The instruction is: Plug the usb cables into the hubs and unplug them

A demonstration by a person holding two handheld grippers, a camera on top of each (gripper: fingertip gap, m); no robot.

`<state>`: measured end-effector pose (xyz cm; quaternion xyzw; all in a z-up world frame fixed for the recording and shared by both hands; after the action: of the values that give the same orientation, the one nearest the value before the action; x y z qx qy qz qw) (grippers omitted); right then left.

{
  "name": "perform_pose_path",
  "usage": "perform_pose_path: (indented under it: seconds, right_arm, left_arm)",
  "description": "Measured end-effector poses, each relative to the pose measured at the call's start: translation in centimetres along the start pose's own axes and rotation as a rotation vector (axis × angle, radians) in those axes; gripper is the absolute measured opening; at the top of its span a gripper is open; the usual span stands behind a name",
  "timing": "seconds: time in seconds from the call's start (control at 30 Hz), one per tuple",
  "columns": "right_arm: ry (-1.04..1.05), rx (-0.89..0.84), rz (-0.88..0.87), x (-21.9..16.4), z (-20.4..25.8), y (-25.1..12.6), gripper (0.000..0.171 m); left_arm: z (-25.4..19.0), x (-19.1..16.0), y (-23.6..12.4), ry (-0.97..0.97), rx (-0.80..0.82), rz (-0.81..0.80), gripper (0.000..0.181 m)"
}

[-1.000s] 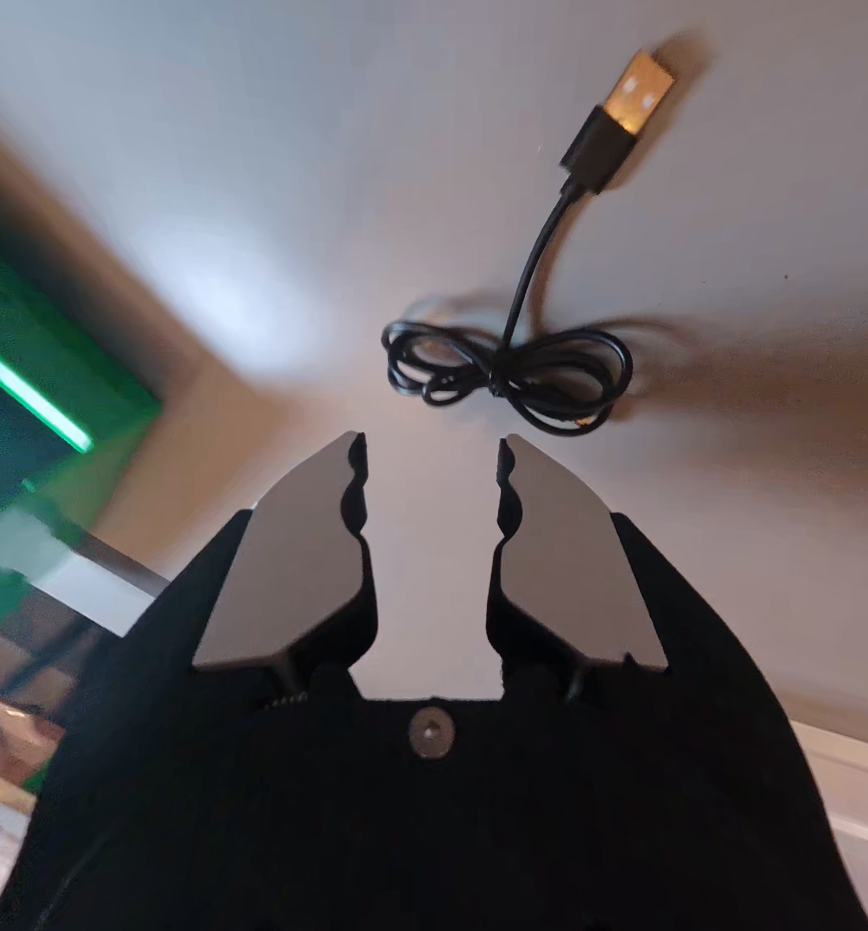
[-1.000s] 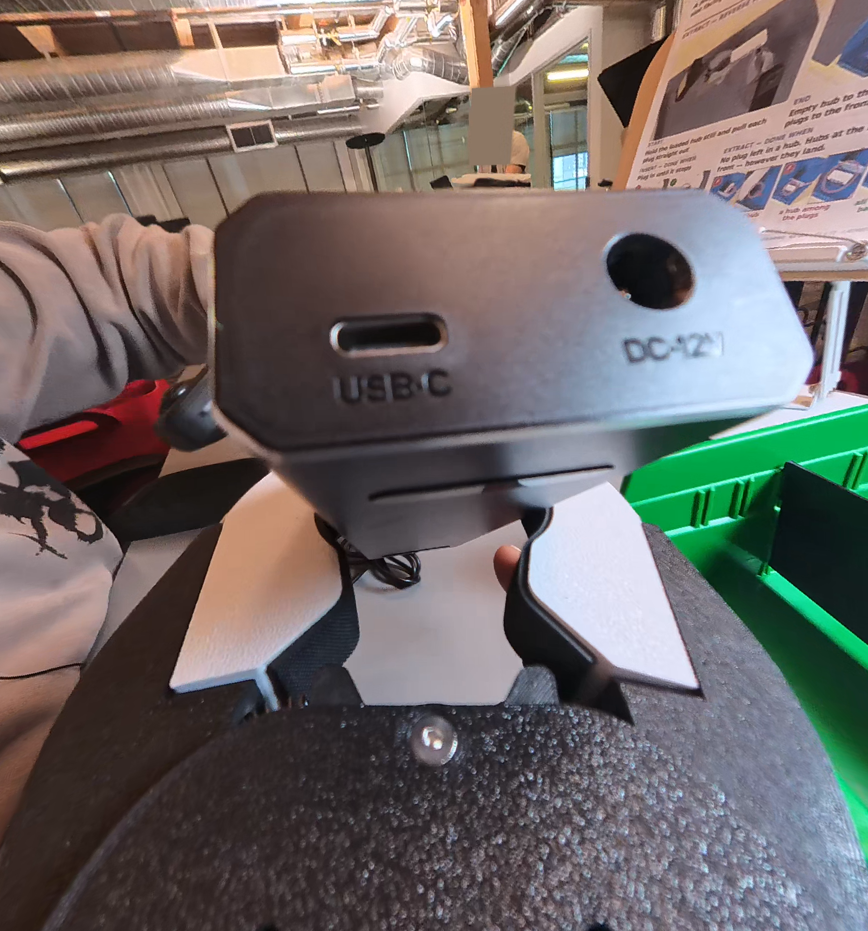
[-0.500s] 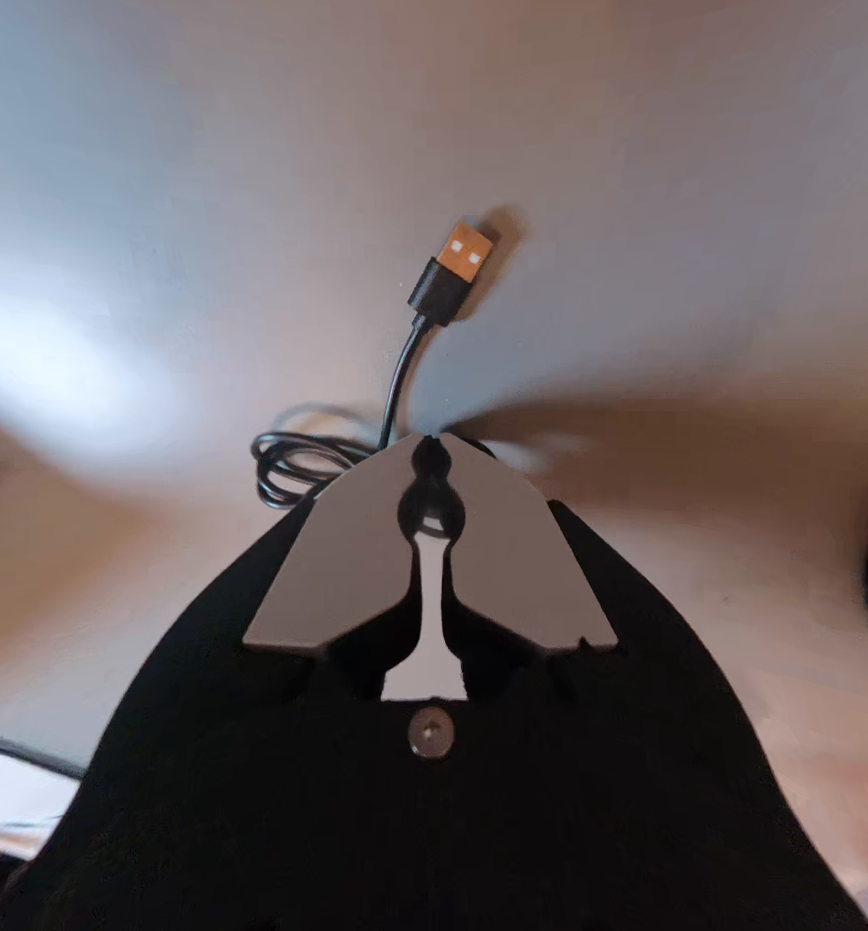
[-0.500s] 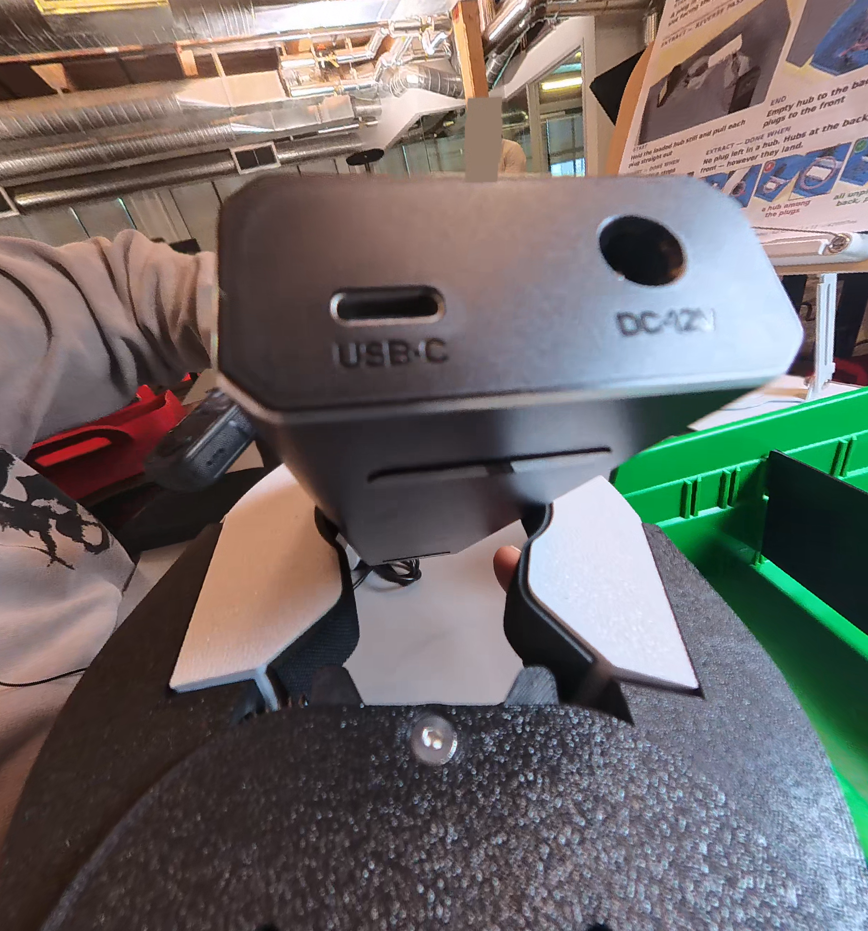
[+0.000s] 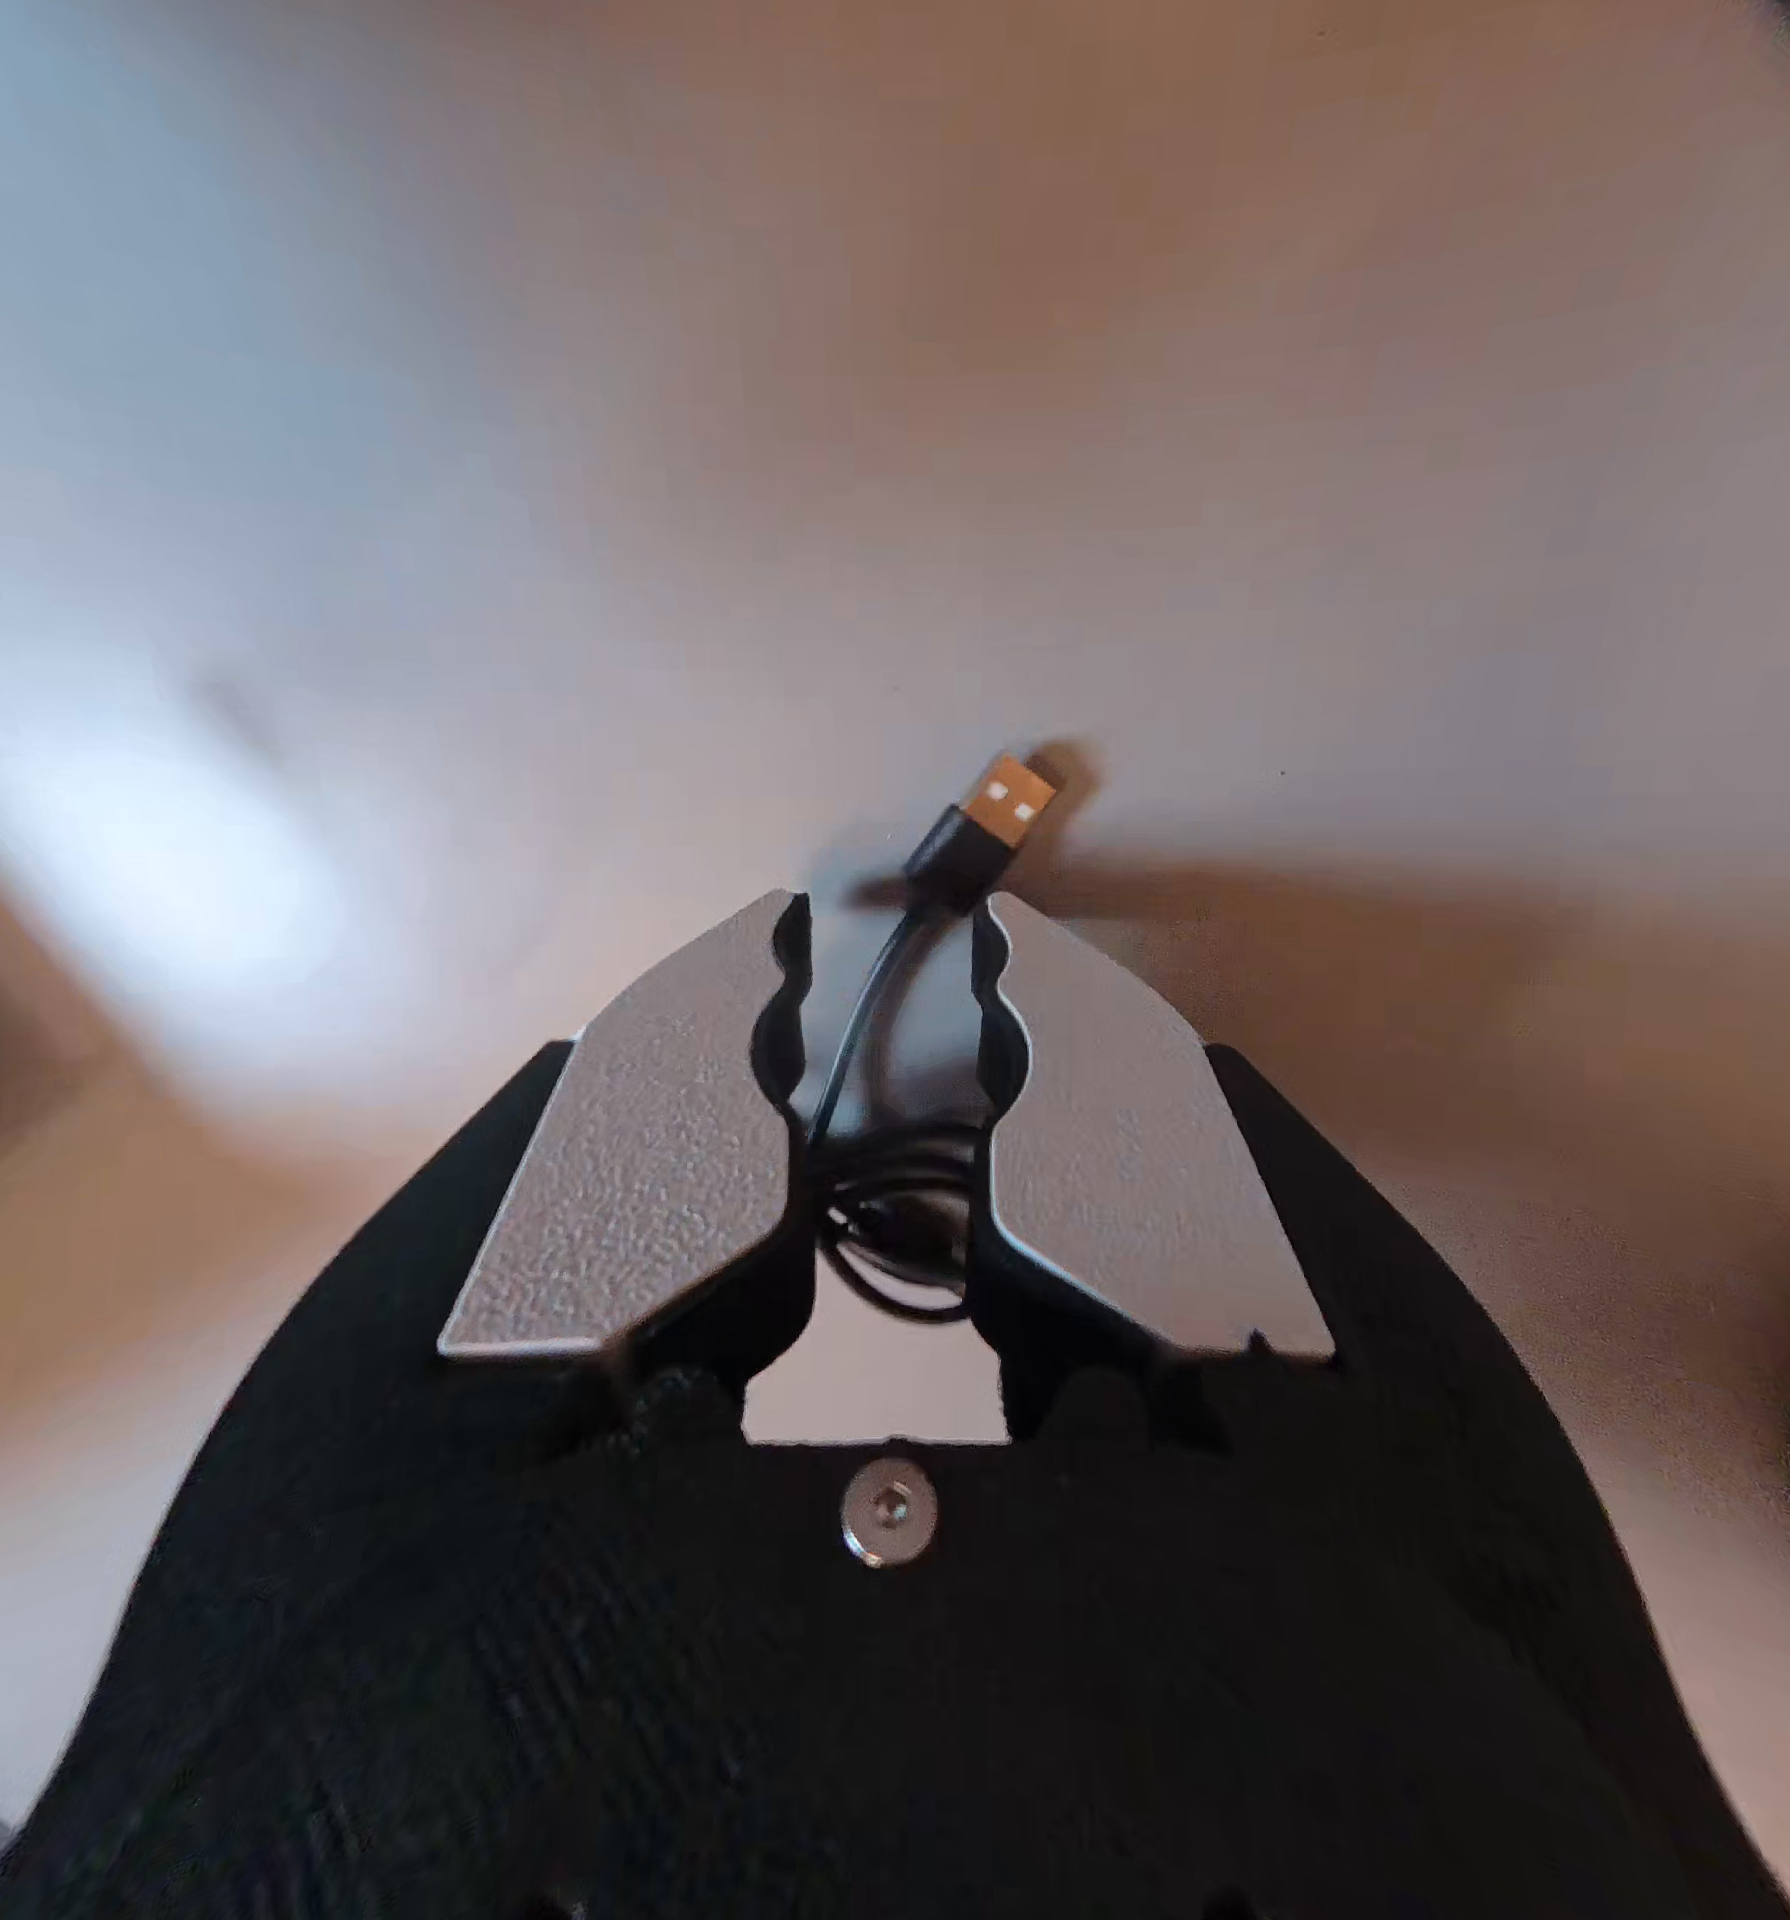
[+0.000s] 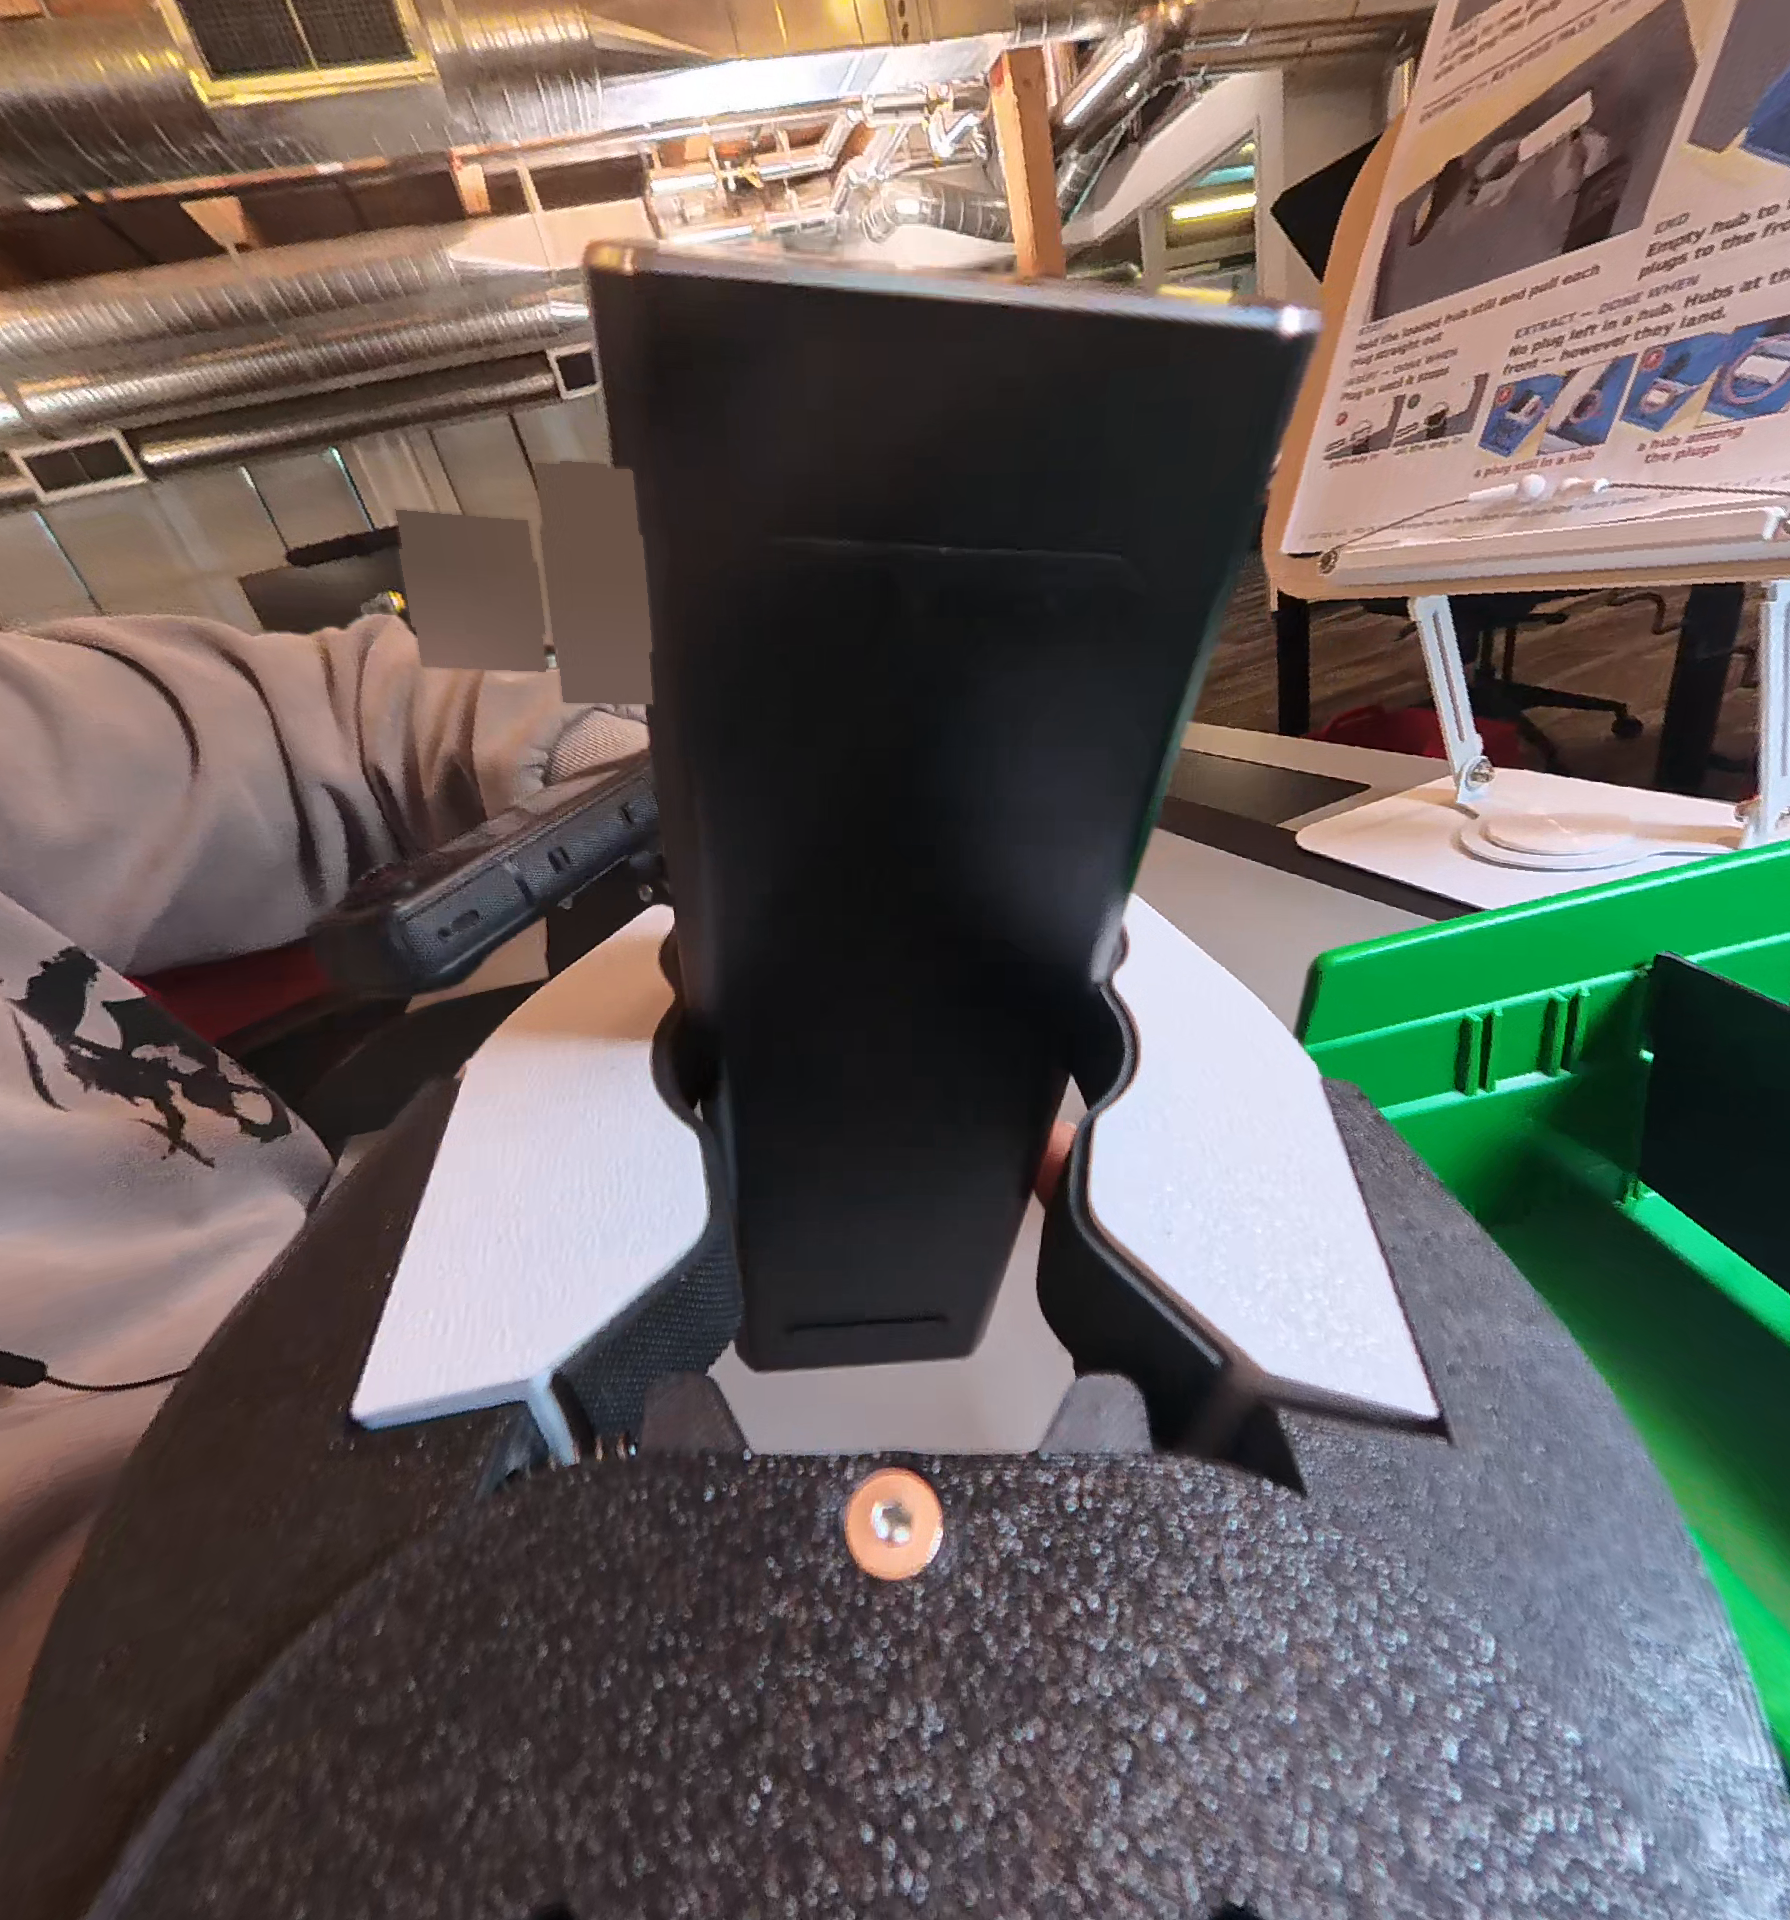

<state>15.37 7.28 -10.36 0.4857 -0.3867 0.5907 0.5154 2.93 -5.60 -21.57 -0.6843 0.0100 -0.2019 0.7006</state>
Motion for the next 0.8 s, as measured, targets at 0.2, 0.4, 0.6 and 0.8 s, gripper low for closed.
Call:
perform_pose_path:
  seconds: [0.2, 0.4, 0.6, 0.8]
  right_arm:
    - [-0.013, 0.058, 0.027, -0.4, 0.8, 0.4, 0.071]
    - [0.015, 0.16, -0.012, -0.2, 1.8, 0.4, 0.071]
    - [0.072, 0.294, -0.044, -0.6, 3.2, 1.1, 0.07]
    - [0.097, 0.341, -0.067, -0.9, 3.9, 2.4, 0.071]
  left_arm:
    - [0.3, 0.4, 0.5, -0.152, -0.002, -0.04, 0.016]
    - [-0.7, 0.8, -0.8, -0.806, -0.035, -0.207, 0.018]
    - [-0.7, -0.2, -6.9, -0.913, 0.218, -0.578, 0.031]
    - [0.1, -1.8, -12.0, -0.76, 0.745, -0.628, 0.051]
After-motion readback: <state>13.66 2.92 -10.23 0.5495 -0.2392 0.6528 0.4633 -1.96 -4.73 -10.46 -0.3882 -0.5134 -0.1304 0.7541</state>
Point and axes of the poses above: each gripper's, where its closed fingertips meet, y out along the fingers, x out of its top, z = x × y across the jaws, the point moved 5 cm from there along -y, back along the fingers, and after that the axes turned 4 degrees about z, right-handed, at the moved point
